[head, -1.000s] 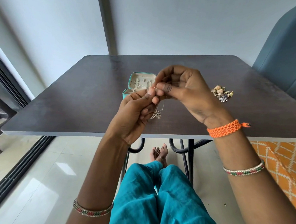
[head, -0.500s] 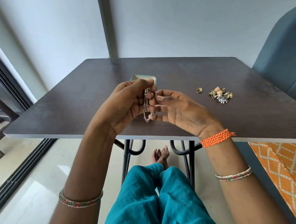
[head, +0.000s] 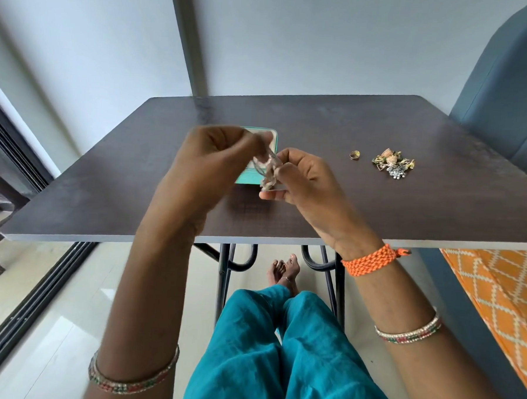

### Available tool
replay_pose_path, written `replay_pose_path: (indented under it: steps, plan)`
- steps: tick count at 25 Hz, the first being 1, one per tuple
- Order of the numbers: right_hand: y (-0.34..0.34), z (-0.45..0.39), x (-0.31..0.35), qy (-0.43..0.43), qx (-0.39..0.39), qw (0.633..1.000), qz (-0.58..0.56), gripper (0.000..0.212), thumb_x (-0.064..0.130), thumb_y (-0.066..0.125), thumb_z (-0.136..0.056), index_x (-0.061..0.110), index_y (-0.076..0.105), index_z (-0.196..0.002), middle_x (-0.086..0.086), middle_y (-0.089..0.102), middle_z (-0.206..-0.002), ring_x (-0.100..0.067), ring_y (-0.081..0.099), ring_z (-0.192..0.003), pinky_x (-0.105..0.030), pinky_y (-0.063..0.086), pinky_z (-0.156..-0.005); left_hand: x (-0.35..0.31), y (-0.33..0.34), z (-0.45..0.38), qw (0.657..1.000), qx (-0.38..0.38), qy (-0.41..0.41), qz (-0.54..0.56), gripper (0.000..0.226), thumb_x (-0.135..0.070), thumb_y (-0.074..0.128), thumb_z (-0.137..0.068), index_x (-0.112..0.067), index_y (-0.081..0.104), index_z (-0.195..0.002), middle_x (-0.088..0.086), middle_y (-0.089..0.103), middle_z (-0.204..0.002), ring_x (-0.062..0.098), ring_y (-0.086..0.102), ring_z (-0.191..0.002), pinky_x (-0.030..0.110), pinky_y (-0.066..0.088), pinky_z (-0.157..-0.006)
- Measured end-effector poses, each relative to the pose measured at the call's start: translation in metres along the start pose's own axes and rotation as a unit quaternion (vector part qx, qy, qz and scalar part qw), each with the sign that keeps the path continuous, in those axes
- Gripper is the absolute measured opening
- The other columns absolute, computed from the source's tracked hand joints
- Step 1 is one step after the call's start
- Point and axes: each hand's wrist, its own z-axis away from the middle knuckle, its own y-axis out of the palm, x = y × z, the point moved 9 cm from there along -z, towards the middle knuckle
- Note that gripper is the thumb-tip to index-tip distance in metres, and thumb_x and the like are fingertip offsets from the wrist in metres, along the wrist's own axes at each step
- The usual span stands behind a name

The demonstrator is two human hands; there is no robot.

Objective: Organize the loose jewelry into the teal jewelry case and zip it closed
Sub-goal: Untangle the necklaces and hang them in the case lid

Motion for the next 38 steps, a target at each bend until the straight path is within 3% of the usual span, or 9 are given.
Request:
replay_pose_path:
  steps: [2,5,8,11,17,23,28,33,38]
  plan:
    - [0.003,0.002,0.002,-0.012,0.0,1.0,0.022,0.01,0.003,0.05,-0.09,0.004,0.052,-0.081,-0.005,0.058,-0.073,-0.018,0.056,-0.072,-0.032,0.056,-0.076,0.014,0.003,-0.002,0.985,0.02,-0.075,0.151,0.038,-0.021,0.059,-0.088,-0.015,0.068,-0.053,-0.001,0.063,-0.059,0.01,0.057,-0.058,0.021,0.05,-0.068]
    - [0.007,0.002,-0.006,0.014,-0.012,1.0,0.006,0.013,-0.001,0.055,-0.089,0.004,0.05,-0.078,0.001,0.058,-0.062,-0.007,0.056,-0.058,-0.041,0.058,-0.076,0.034,0.018,0.001,0.944,0.055,-0.161,0.282,0.033,-0.02,0.047,-0.095,-0.015,0.055,-0.064,-0.005,0.054,-0.05,0.008,0.057,-0.05,0.02,0.054,-0.058]
    - [0.009,0.001,-0.018,0.051,-0.009,0.997,-0.051,0.018,-0.001,0.057,-0.09,0.006,0.049,-0.075,0.005,0.06,-0.056,-0.003,0.056,-0.05,-0.037,0.058,-0.073,0.044,0.007,-0.002,0.976,0.008,-0.126,0.179,0.026,-0.019,0.052,-0.095,-0.008,0.059,-0.072,0.001,0.057,-0.054,0.016,0.056,-0.058,0.028,0.053,-0.067]
    - [0.011,0.003,-0.023,0.069,0.006,0.995,-0.076,0.014,0.001,0.052,-0.092,0.007,0.056,-0.08,-0.004,0.065,-0.075,-0.011,0.063,-0.067,-0.034,0.059,-0.078,0.037,-0.008,-0.007,0.996,-0.074,-0.04,0.003,0.024,-0.021,0.06,-0.092,-0.009,0.064,-0.072,0.014,0.063,-0.071,0.02,0.053,-0.067,0.035,0.047,-0.072]
    - [0.019,0.003,-0.016,0.063,0.015,0.975,-0.212,0.023,0.0,0.041,-0.096,0.007,0.054,-0.08,-0.009,0.062,-0.079,-0.014,0.062,-0.072,-0.04,0.055,-0.087,0.027,-0.011,-0.007,0.989,-0.144,0.012,0.042,0.019,-0.016,0.06,-0.091,-0.02,0.059,-0.072,-0.007,0.057,-0.064,0.014,0.056,-0.063,0.041,0.054,-0.069]
    - [0.015,0.006,-0.026,0.109,-0.047,0.899,-0.421,0.022,0.004,0.04,-0.093,0.007,0.058,-0.08,-0.01,0.066,-0.066,-0.018,0.063,-0.059,-0.034,0.059,-0.067,0.009,-0.001,-0.009,0.993,-0.098,0.059,0.039,0.031,0.006,0.059,-0.086,-0.021,0.057,-0.101,0.0,0.058,-0.071,0.013,0.06,-0.067,0.024,0.054,-0.062]
    - [0.017,0.004,-0.029,0.126,-0.028,0.922,-0.366,0.009,0.006,0.05,-0.093,0.007,0.059,-0.091,-0.007,0.066,-0.067,-0.015,0.063,-0.062,-0.03,0.057,-0.063,0.01,0.003,-0.009,0.995,-0.068,0.052,0.06,0.049,0.009,0.062,-0.082,-0.022,0.049,-0.118,0.003,0.059,-0.078,0.009,0.06,-0.065,0.02,0.052,-0.061]
    - [0.007,0.005,-0.034,0.109,-0.058,0.957,-0.261,0.009,0.001,0.06,-0.088,0.006,0.062,-0.095,-0.008,0.069,-0.074,-0.015,0.065,-0.064,-0.031,0.059,-0.065,0.012,-0.003,-0.012,0.994,-0.095,0.032,0.049,0.078,0.008,0.058,-0.083,-0.027,0.023,-0.143,0.003,0.055,-0.087,0.008,0.061,-0.073,0.016,0.051,-0.063]
    - [-0.001,0.009,-0.025,0.069,-0.109,0.987,-0.097,0.019,-0.003,0.065,-0.083,0.008,0.059,-0.098,-0.004,0.069,-0.069,-0.013,0.066,-0.062,-0.033,0.06,-0.067,0.022,-0.011,-0.015,0.992,-0.104,-0.024,0.061,0.079,0.015,0.053,-0.081,-0.034,0.026,-0.136,-0.003,0.041,-0.093,0.008,0.057,-0.064,0.027,0.054,-0.065]
